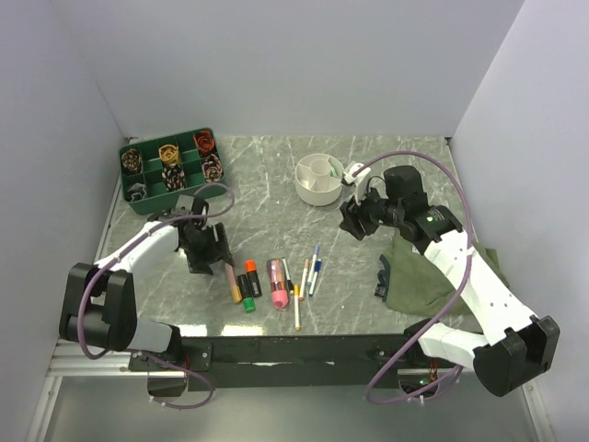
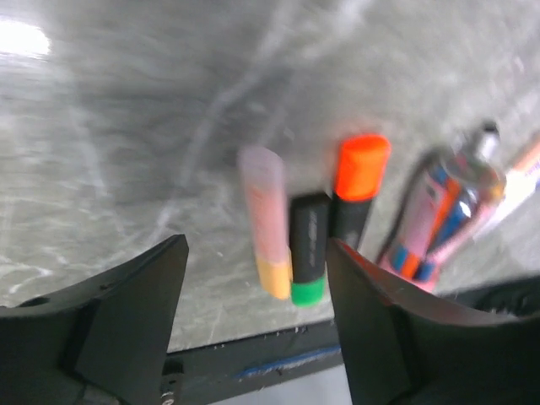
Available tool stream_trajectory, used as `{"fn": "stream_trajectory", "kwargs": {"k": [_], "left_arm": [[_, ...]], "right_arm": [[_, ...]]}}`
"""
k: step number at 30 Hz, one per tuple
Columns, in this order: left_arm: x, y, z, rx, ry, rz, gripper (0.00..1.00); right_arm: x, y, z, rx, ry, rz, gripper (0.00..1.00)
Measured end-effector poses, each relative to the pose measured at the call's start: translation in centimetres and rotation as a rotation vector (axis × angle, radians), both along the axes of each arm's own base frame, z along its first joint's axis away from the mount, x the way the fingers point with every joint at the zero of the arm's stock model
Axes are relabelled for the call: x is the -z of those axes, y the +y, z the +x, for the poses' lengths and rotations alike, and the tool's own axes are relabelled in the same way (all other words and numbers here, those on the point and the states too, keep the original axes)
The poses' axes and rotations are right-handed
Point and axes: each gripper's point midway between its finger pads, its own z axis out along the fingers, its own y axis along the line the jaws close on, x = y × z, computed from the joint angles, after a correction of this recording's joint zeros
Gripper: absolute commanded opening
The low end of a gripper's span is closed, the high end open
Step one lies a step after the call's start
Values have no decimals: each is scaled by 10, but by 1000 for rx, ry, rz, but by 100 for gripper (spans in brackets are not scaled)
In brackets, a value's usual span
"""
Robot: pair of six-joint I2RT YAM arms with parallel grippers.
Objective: Sort the stationery into containers
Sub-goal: Pick up the pen from the center of the board.
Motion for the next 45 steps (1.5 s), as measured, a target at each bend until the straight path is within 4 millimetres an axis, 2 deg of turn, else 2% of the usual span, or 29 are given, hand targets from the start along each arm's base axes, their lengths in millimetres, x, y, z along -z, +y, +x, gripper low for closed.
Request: {"fn": "stream_trajectory", "kwargs": {"k": [3, 5, 6, 8, 10, 11, 13, 15, 17, 19, 21, 23, 29, 37, 45], "left_arm": [[-10, -9, -5, 107, -17, -32, 85], [-30, -16, 0, 213, -32, -57, 86], [-49, -21, 14, 306, -81, -70, 86], [-99, -35, 57, 512, -248, -93, 87], [-137, -43, 88, 716, -439, -72, 86], [-151, -44, 96, 838, -535, -45, 86], [-161, -39, 92, 1064, -670, 22, 85], [-149, -28, 68, 1312, -733, 89, 84], [-127, -19, 43, 1540, -772, 137, 80], [-103, -11, 20, 1721, -768, 138, 73], [-84, -6, -1, 1870, -749, 102, 71], [-74, -5, -12, 1973, -748, 64, 70], [-71, -20, -18, 2129, -842, 12, 67], [-33, -28, -51, 2322, -826, -88, 61], [-14, -42, -44, 2400, -807, -87, 55]], "right_arm": [[-2, 0, -2, -12, -7, 1, 60], [-2, 0, -3, -22, -12, -6, 60], [-1, -1, -4, -28, -13, -13, 60], [0, -2, -6, -38, -14, -25, 60], [1, -3, -7, -47, -19, -35, 59], [1, -4, -8, -51, -21, -40, 59], [1, -5, -8, -58, -28, -47, 59], [0, -6, -9, -63, -35, -52, 59], [-2, -7, -9, -67, -46, -58, 59], [-4, -9, -9, -65, -58, -60, 59], [-6, -12, -9, -56, -68, -59, 59], [-7, -17, -9, -41, -76, -58, 59], [5, -29, -12, -4, -55, -64, 59], [13, -30, -11, -1, -32, -73, 59], [23, -29, -7, -1, 0, -85, 59]]}}
